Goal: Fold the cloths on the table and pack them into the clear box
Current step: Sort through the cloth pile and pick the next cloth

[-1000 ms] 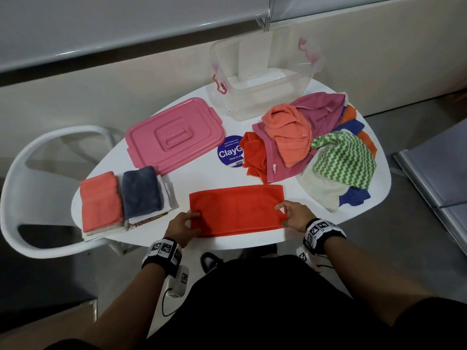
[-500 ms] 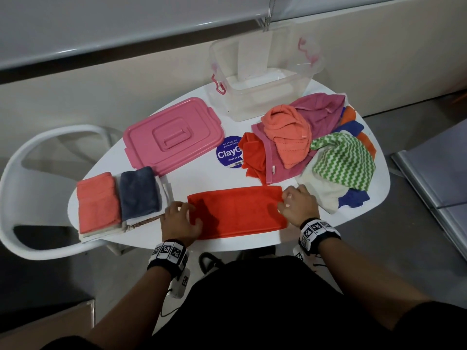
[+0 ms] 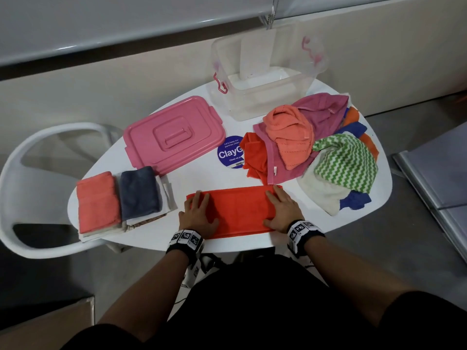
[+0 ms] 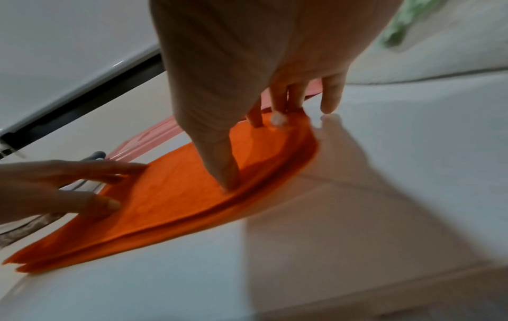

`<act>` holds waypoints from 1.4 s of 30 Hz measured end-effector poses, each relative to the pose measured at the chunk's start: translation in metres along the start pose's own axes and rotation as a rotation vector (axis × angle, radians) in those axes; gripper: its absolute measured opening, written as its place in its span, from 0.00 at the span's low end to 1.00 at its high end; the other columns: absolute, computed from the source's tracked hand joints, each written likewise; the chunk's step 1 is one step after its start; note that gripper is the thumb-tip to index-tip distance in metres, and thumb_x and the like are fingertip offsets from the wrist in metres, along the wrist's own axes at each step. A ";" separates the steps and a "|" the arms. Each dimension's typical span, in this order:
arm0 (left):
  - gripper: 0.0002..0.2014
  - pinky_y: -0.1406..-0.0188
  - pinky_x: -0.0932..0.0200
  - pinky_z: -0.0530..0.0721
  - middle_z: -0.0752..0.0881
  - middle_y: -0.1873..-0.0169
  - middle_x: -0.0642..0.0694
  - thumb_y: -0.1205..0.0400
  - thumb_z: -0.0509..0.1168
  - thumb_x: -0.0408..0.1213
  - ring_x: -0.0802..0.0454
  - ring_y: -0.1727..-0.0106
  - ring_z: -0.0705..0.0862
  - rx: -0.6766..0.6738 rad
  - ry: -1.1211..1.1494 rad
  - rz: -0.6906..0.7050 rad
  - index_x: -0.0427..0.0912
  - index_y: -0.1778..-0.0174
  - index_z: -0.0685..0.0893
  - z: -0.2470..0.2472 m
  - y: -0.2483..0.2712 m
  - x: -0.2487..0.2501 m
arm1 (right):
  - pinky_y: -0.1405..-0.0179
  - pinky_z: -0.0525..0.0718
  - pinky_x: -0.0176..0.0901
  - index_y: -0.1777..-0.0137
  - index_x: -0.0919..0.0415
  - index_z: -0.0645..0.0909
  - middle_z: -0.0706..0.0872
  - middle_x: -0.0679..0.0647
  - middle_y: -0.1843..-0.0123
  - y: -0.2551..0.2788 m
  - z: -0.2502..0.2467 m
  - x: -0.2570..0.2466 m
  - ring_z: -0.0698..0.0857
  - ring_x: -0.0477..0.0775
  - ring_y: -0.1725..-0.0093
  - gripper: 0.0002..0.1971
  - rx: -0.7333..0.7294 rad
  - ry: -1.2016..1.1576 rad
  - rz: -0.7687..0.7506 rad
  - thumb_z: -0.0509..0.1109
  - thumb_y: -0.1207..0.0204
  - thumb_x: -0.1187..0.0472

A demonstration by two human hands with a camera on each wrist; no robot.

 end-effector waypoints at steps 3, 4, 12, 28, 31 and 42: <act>0.46 0.24 0.34 0.64 0.48 0.14 0.50 0.26 0.66 0.61 0.40 0.16 0.52 0.015 -0.014 -0.002 0.55 0.14 0.51 -0.004 -0.001 -0.011 | 0.14 0.46 0.56 0.12 0.53 0.41 0.37 0.50 0.11 0.000 0.000 0.014 0.42 0.58 0.13 0.58 -0.055 0.061 0.008 0.73 0.32 0.34; 0.46 0.23 0.34 0.63 0.49 0.14 0.50 0.25 0.65 0.61 0.40 0.17 0.53 0.021 -0.021 -0.005 0.55 0.14 0.51 -0.005 -0.002 -0.013 | 0.14 0.43 0.56 0.12 0.54 0.41 0.37 0.50 0.11 0.000 -0.001 0.016 0.41 0.58 0.13 0.58 -0.065 0.085 0.010 0.72 0.31 0.34; 0.30 0.31 0.37 0.74 0.72 0.26 0.40 0.18 0.61 0.53 0.35 0.26 0.69 0.156 0.084 -0.131 0.52 0.20 0.66 -0.020 0.003 -0.027 | 0.15 0.50 0.58 0.13 0.47 0.52 0.44 0.55 0.11 0.003 -0.008 -0.020 0.45 0.60 0.13 0.50 -0.017 0.071 -0.145 0.76 0.32 0.47; 0.19 0.46 0.51 0.85 0.85 0.56 0.47 0.29 0.72 0.29 0.46 0.53 0.85 0.078 0.858 -0.467 0.46 0.44 0.77 -0.009 0.016 -0.069 | 0.47 0.80 0.45 0.51 0.52 0.81 0.79 0.50 0.48 0.016 -0.008 0.005 0.82 0.58 0.44 0.09 0.029 -0.173 0.104 0.71 0.31 0.59; 0.15 0.44 0.41 0.88 0.89 0.54 0.39 0.30 0.73 0.33 0.40 0.51 0.88 -0.055 0.891 -0.509 0.40 0.47 0.84 0.001 0.011 -0.079 | 0.42 0.81 0.49 0.46 0.56 0.84 0.83 0.56 0.44 0.014 -0.015 0.014 0.83 0.61 0.43 0.13 0.084 -0.057 0.189 0.69 0.31 0.56; 0.09 0.68 0.45 0.89 0.84 0.57 0.35 0.21 0.67 0.29 0.40 0.59 0.86 -0.124 1.106 -0.481 0.36 0.47 0.77 -0.023 0.020 -0.032 | 0.54 0.80 0.45 0.62 0.50 0.78 0.81 0.45 0.62 0.010 -0.032 -0.049 0.81 0.49 0.61 0.08 0.099 -0.482 -0.062 0.76 0.34 0.57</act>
Point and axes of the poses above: each hand's wrist, its own y-axis away from the middle knuckle, its own z-axis out of the palm, x = y × z, the point moved 6 cm from there along -y, towards the middle knuckle
